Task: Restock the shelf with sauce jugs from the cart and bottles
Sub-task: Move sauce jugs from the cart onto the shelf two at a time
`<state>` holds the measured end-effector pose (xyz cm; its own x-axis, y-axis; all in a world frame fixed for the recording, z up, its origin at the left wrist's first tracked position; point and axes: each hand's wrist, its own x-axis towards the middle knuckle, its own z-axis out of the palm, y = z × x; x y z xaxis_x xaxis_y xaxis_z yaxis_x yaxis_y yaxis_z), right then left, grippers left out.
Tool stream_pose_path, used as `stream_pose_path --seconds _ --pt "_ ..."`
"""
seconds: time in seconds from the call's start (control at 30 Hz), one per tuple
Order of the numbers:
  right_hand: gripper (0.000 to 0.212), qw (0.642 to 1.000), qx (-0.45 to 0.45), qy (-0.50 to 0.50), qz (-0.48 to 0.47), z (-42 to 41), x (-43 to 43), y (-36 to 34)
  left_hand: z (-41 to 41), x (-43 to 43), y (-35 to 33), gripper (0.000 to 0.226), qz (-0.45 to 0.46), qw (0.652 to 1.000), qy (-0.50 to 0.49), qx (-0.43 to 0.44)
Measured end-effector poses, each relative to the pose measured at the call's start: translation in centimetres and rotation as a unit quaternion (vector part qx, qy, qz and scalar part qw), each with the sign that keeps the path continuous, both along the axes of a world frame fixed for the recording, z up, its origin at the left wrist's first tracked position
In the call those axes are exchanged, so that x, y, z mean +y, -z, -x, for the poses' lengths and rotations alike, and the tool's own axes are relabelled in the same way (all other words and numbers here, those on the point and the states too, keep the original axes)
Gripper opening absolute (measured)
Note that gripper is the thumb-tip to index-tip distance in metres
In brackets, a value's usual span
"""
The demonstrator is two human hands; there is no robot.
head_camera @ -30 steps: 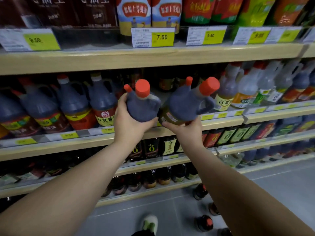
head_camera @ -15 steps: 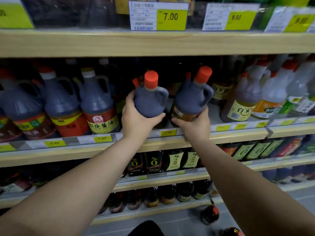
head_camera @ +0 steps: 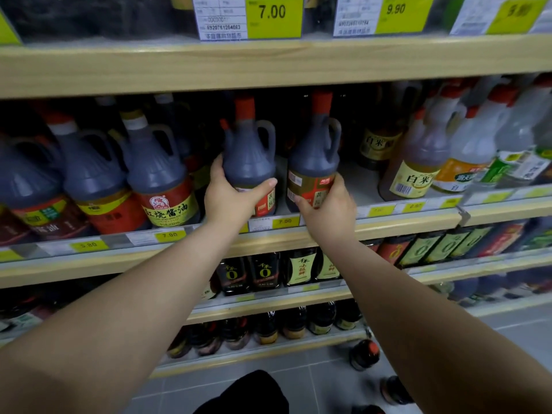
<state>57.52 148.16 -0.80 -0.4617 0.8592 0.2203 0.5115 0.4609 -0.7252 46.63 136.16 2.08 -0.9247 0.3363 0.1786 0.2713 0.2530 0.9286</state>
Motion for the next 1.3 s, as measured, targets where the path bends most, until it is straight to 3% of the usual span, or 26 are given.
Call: stream_pose_path --seconds 0.13,0.2,0.33,0.43,0.77,1.03,1.13,1.3 --pt "0.055 0.996 0.082 0.033 -0.004 -1.1 -2.0 -0.3 -0.8 -1.9 0.5 0.089 0.022 1.0 0.007 0.007" --pt "0.043 0.994 0.102 -0.006 -0.03 -1.5 -3.4 -0.4 -1.3 -3.0 0.8 0.072 0.045 0.999 0.0 0.016" --pt "0.045 0.979 0.005 -0.174 -0.104 -1.1 -5.0 0.3 -2.2 -4.8 1.4 0.047 0.102 0.993 0.012 0.061" --pt "0.057 0.964 -0.086 -0.232 -0.098 -0.3 -5.5 0.2 -2.4 -5.0 1.8 0.045 0.112 0.992 0.032 0.054" --pt "0.066 0.935 -0.176 -0.3 -0.063 4.7 -4.5 -1.3 1.3 -2.9 0.5 0.044 0.155 0.984 0.079 0.035" --pt "0.073 0.903 -0.27 -0.33 -0.052 7.9 -3.8 -2.0 2.6 -4.9 2.1 0.047 0.135 0.986 0.091 0.04" --pt "0.07 0.904 -0.261 -0.335 -0.048 8.0 -4.0 -2.1 2.3 -5.8 2.0 0.046 0.157 0.981 0.094 0.063" --pt "0.049 0.943 -0.143 -0.283 -0.098 3.7 -5.0 -1.0 0.8 -5.8 0.8 0.049 0.196 0.971 0.129 0.049"
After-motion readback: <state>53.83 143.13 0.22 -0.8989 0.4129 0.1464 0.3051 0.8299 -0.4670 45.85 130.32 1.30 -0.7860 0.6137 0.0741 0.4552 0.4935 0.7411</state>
